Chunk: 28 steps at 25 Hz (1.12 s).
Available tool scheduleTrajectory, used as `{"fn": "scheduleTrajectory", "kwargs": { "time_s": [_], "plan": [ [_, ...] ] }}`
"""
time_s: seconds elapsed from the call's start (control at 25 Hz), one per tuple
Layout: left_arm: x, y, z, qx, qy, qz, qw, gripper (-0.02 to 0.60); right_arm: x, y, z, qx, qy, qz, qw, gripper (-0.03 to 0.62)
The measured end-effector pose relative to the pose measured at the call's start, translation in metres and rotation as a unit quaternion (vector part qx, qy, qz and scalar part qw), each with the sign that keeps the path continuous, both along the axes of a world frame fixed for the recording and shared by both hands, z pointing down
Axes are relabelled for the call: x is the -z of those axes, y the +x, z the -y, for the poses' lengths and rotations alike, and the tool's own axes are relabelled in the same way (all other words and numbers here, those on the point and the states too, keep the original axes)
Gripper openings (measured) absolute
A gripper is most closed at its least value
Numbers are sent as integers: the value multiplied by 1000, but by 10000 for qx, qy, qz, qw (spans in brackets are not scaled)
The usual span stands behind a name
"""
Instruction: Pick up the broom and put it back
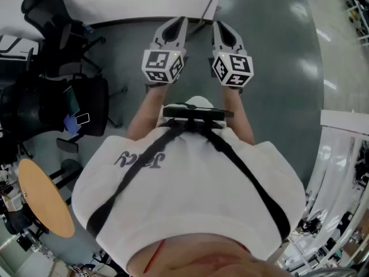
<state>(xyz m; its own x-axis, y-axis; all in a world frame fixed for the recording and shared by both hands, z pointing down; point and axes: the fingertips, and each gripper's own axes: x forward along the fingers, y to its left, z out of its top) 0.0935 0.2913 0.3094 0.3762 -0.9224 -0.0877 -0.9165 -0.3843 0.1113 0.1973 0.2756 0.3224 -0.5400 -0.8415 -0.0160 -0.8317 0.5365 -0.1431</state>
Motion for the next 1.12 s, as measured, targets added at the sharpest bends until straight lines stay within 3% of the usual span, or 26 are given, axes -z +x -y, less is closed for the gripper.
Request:
{"fn": "scheduleTrajectory", "kwargs": {
  "time_s": [0.28,0.56,0.84,1.12],
  "plan": [
    [-29,30,-10,185,-176,34,9997,12,-34,21,-14,258,-364,261,9987,6],
    [-41,42,-6,282,-267,225,9990,12,-43,39,-1,298,-403,388,9980,6],
    [-58,24,18,253,-396,207,9987,12,-44,25,34,117,-176,-103,9997,6],
    [-69,-11,102,36,-395,122,9991,12,-53,-11,102,70,-169,-140,9997,6]
  ]
}}
